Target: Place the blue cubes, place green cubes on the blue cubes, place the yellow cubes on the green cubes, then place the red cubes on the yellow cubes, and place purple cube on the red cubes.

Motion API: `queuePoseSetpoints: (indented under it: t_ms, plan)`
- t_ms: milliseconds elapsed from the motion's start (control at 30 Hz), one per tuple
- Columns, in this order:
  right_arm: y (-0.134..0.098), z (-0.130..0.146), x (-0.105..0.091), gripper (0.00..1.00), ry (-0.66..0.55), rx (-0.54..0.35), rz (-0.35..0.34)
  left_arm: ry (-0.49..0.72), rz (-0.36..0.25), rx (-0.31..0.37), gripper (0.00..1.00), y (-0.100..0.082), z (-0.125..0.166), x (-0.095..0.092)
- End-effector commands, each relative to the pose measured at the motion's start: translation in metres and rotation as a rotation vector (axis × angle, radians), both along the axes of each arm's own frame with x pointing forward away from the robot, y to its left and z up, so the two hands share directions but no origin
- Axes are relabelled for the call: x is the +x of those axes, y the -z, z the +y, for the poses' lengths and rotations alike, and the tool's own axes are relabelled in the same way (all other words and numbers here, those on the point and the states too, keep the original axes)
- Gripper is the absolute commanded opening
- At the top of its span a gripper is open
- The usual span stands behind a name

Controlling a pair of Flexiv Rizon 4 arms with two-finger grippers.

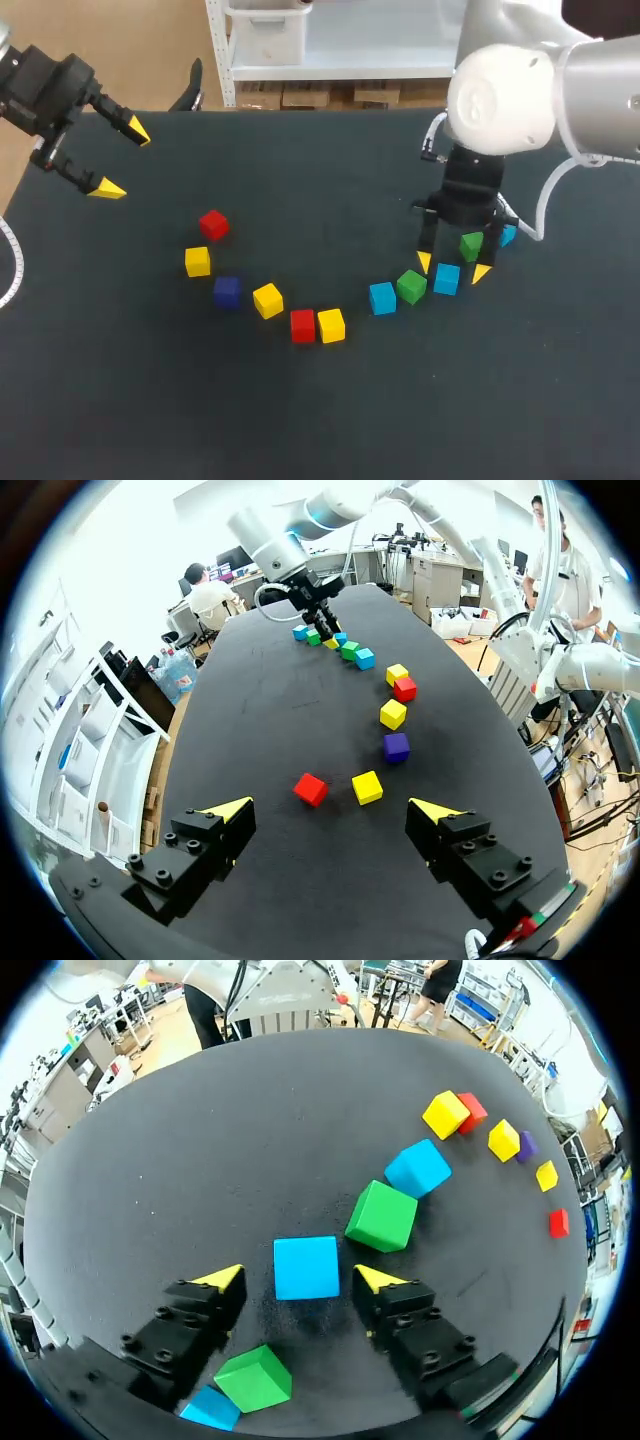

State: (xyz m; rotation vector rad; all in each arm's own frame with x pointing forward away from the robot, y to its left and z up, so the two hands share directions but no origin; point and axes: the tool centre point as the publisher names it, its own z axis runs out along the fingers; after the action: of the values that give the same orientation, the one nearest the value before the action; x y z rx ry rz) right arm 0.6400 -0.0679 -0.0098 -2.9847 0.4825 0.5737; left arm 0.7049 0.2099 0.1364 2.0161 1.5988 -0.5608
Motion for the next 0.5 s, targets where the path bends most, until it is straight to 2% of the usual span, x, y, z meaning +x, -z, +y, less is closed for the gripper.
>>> queuePoseSetpoints:
  t_ms: [33, 100, 167, 200, 367, 433, 500]
  plan:
    - [0.000, 0.000, 0.001, 0.43, 0.002, -0.002, 0.004, 0.001, -0.004, -0.001, 1.00, 0.000, 0.001, -0.001]
    - [0.000, -0.001, 0.000, 0.27, 0.005, -0.008, 0.006, 0.001, -0.004, -0.001, 1.00, 0.000, 0.001, -0.001]
    - [0.001, -0.002, 0.000, 0.03, 0.010, -0.015, 0.007, 0.001, -0.004, -0.001, 1.00, 0.000, 0.001, -0.001]
    - [0.000, -0.002, 0.000, 0.00, 0.015, -0.018, 0.009, 0.001, -0.004, -0.001, 1.00, 0.000, 0.001, -0.001]
    - [-0.007, -0.007, -0.001, 0.00, 0.091, -0.035, 0.047, 0.001, -0.004, -0.001, 1.00, 0.000, 0.001, -0.001]
    - [-0.011, -0.009, 0.001, 0.00, 0.172, -0.049, 0.086, 0.001, -0.004, -0.001, 1.00, 0.000, 0.001, -0.001]
    - [-0.017, -0.009, 0.004, 0.00, 0.313, -0.073, 0.126, 0.001, -0.004, -0.001, 1.00, 0.000, 0.001, -0.001]
